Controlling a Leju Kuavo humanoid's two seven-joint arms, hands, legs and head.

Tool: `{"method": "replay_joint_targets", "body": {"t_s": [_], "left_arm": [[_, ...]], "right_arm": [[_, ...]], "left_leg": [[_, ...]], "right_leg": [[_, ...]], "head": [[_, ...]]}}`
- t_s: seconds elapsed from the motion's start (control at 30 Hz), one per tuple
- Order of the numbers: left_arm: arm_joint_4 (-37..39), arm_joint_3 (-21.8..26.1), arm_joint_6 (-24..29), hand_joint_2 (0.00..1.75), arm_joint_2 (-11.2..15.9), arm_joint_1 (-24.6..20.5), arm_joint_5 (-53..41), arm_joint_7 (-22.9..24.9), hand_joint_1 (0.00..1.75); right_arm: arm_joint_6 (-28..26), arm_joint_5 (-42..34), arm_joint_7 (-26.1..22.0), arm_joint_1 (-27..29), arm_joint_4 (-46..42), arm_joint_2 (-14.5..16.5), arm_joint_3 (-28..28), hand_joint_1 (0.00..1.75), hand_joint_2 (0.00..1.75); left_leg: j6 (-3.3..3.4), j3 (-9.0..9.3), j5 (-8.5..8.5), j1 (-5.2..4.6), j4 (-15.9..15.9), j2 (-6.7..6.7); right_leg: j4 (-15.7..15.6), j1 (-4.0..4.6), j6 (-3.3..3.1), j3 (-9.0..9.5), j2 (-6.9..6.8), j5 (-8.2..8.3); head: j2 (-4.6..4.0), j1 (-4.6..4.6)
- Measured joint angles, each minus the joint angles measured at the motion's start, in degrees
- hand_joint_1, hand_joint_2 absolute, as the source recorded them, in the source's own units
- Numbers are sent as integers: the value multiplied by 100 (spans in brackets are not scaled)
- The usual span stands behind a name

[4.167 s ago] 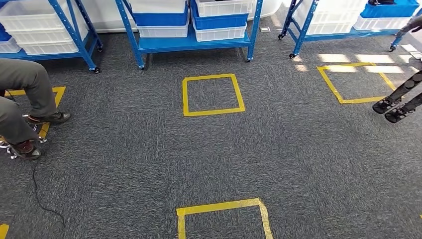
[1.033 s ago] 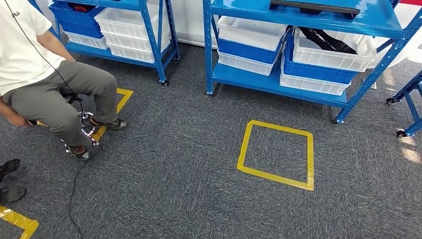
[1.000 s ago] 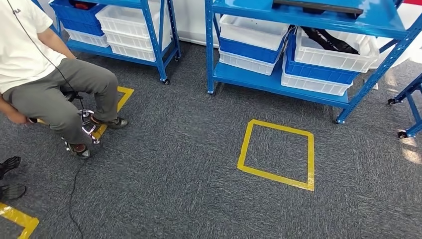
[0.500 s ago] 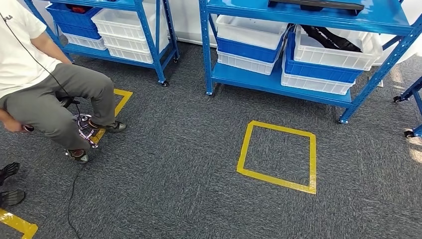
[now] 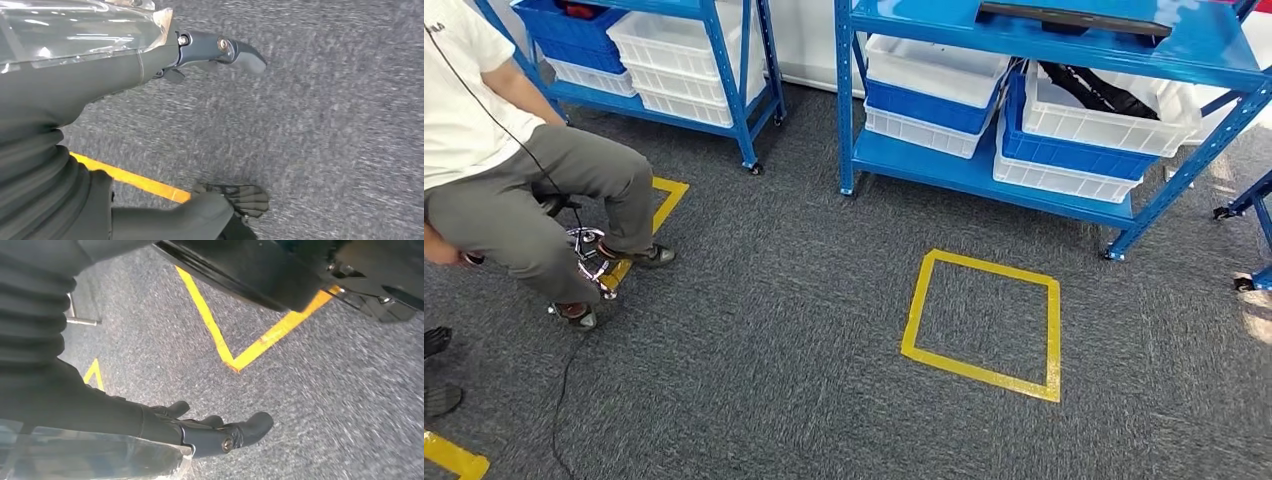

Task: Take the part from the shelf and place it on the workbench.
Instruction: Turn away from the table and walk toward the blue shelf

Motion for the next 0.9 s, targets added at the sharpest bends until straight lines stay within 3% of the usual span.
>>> {"method": "replay_joint_targets", "body": {"t_s": [0.07, 0.1, 0.13, 0.2, 0.23, 0.3, 0.33, 0.4, 0.47, 0.53, 0.6, 0.63, 0.67, 0.7, 0.77, 0.83, 0.87, 0.9], "left_arm": [[0, 17, -10, 175, -12, -8, -7, -1, 0], [0, 22, -14, 175, -18, -11, -11, -1, 0], [0, 25, -18, 175, -25, -10, -16, -1, 0], [0, 27, -26, 175, -40, -8, -31, -1, 0], [0, 28, -31, 175, -44, -7, -36, 0, 0], [0, 28, -37, 175, -44, -7, -41, 2, 0], [0, 28, -38, 175, -42, -6, -42, 3, 0], [0, 29, -40, 175, -39, -5, -41, 3, 0], [0, 30, -41, 175, -37, -9, -42, 3, 0], [1, 29, -44, 175, -38, -8, -43, 3, 0], [2, 29, -49, 175, -39, 2, -43, 3, 0], [2, 30, -51, 175, -39, 5, -43, 3, 0], [2, 30, -52, 175, -39, 6, -43, 3, 0], [2, 30, -52, 175, -39, 4, -43, 4, 0], [2, 30, -52, 175, -34, 4, -43, 5, 0], [2, 30, -51, 175, -27, 1, -43, 8, 0], [2, 30, -51, 175, -26, -3, -43, 9, 0], [2, 30, -50, 175, -31, -11, -43, 11, 0]], "right_arm": [[2, -7, -6, 20, 0, -28, -13, 0, 0], [9, -9, -5, 27, 0, -40, -16, 0, 0], [19, -7, -1, 35, 0, -51, -20, 0, 0], [39, -4, 13, 54, 0, -72, -31, 0, 0], [50, -4, 20, 61, 1, -76, -38, 0, 0], [67, -4, 32, 64, 3, -81, -52, 0, 0], [73, -3, 37, 64, 3, -86, -57, 0, 0], [75, -3, 46, 64, 2, -105, -64, 0, 0], [75, -4, 60, 62, 2, -113, -68, 0, 0], [78, -4, 73, 60, 2, -114, -69, 0, 0], [88, -4, 86, 68, 2, -115, -69, 0, 0], [95, -5, 92, 73, 2, -118, -69, 0, 0], [102, -5, 97, 76, 2, -122, -69, 0, 0], [110, -3, 98, 76, 2, -125, -69, 0, 0], [126, 4, 99, 65, 2, -123, -69, 0, 0], [135, 8, 100, 53, 2, -115, -69, 0, 0], [136, 9, 101, 51, 2, -110, -69, 0, 0], [136, 15, 101, 57, 2, -109, -69, 0, 44]], "left_leg": [[17, 41, -39, -13, -9, 66], [17, 66, -70, -17, -5, 99], [11, 98, -104, -17, 4, 131], [-29, 168, -192, -12, 53, 195], [-61, 190, -248, -24, 93, 227], [-121, 205, -361, -63, 200, 296], [-142, 208, -398, -81, 232, 345], [-172, 214, -453, -73, 276, 423], [-244, 128, -642, -24, 509, 249], [-333, -166, -1000, 35, 1151, 9], [-373, -500, -1202, 77, 1777, -39], [-374, -563, -1145, 92, 1845, -44], [-365, -522, -981, 104, 1695, -64], [-346, -386, -751, 111, 1359, -123], [-291, -77, -402, 125, 631, -439], [-240, 44, -333, 109, 327, -639], [-215, 44, -332, 90, 305, -609], [-185, 65, -307, 93, 252, -543]], "right_leg": [[736, -6, -14, -451, 0, -234], [941, -10, 14, -605, -2, -254], [934, -17, 68, -652, -8, -172], [320, -40, 208, -448, -113, 222], [-5, -47, 237, -327, -249, 401], [-376, -39, 192, -195, -449, 584], [-365, -28, 136, -205, -452, 582], [-374, -40, 61, -206, -314, 596], [-383, -76, 24, -205, -172, 610], [-387, -96, 12, -202, -30, 615], [-384, -99, 12, -201, 119, 615], [-384, -100, 12, -196, 197, 615], [-384, -103, 13, -187, 274, 615], [-386, -108, 14, -177, 350, 616], [-388, -120, 27, -179, 482, 622], [-397, -147, 74, -217, 595, 644], [-412, -151, 114, -234, 646, 662], [-418, -154, 151, -252, 670, 674]], "head": [[0, 9], [0, 9], [0, 9], [0, 13], [0, 15], [0, 16], [0, 12], [0, -2], [0, -9], [0, -16], [0, -16], [0, -16], [0, -16], [0, -17], [0, -11], [0, -28], [0, -40], [0, -51]]}}
